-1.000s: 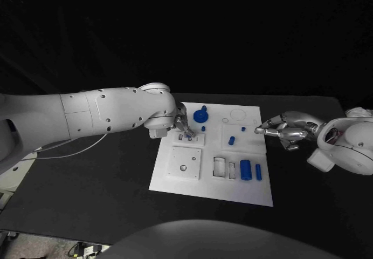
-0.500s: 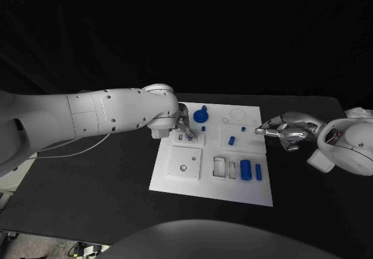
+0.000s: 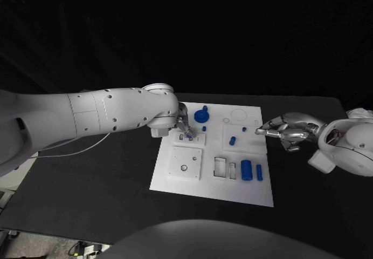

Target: Assemble the parts on the task board

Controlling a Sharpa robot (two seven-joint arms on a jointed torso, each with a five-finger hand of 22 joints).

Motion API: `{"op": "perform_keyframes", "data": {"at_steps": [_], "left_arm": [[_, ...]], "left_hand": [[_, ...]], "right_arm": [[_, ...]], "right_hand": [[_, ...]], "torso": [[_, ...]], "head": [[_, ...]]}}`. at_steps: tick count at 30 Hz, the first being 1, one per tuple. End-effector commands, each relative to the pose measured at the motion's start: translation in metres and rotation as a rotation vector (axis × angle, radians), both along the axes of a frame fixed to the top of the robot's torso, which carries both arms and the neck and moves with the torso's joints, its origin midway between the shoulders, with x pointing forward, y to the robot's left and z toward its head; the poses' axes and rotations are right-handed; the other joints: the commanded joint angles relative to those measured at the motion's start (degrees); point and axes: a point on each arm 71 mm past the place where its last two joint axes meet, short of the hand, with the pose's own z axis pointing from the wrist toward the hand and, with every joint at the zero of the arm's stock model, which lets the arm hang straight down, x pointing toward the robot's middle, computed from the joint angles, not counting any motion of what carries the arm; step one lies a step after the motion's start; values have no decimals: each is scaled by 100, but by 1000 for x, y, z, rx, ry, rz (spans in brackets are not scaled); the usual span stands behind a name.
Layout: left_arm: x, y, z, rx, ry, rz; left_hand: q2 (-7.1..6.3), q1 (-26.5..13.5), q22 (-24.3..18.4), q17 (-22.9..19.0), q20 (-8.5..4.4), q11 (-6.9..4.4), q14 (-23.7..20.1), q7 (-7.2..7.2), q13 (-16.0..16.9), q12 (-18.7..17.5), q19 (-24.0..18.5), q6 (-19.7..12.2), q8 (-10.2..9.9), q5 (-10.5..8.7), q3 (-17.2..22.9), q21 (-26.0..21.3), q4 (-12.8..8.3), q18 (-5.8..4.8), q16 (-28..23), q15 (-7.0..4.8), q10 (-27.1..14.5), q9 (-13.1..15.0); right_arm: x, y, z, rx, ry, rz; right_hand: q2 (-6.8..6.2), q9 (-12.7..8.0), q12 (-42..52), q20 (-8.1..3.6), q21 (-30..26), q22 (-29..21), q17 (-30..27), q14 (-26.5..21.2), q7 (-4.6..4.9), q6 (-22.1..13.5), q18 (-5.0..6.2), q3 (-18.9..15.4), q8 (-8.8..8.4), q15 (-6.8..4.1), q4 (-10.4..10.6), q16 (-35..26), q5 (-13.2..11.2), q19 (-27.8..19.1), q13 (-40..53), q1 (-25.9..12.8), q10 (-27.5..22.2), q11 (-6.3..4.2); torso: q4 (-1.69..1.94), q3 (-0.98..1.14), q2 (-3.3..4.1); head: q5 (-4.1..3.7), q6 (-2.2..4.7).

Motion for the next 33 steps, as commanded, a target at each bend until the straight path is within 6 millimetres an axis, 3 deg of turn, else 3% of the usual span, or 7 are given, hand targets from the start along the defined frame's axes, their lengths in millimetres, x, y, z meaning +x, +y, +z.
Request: {"op": "perform_keyframes", "data": {"at_steps": [1,33], "left_arm": [[-2,7,-2,105,40,52],[1,4,-7,111,89,47]], "left_hand": [[17,-23,831,1509,-21,6,594,-159,1506,-21,95,132,4,-46,34,-25,-11,-33,14,-16,586,8],[-21,-43,818,1509,-15,9,594,-160,1506,-21,84,127,-11,-75,46,-44,-27,-28,14,-10,586,5]], "right_arm": [[-1,1,-1,0,13,16],[-2,0,-1,-4,20,16]], "right_hand": [[-12,-9,-20,-2,-23,821,1508,608,20,3,32,30,-18,25,-6,20,31,-38,1490,53,627,20],[-12,-12,-20,-2,-37,817,1508,608,18,-2,35,35,-22,25,-5,20,37,-51,1490,58,627,20]], "torso": [[-1,0,-2],[-5,-3,5]], "head": [[15,1],[44,1]]}}
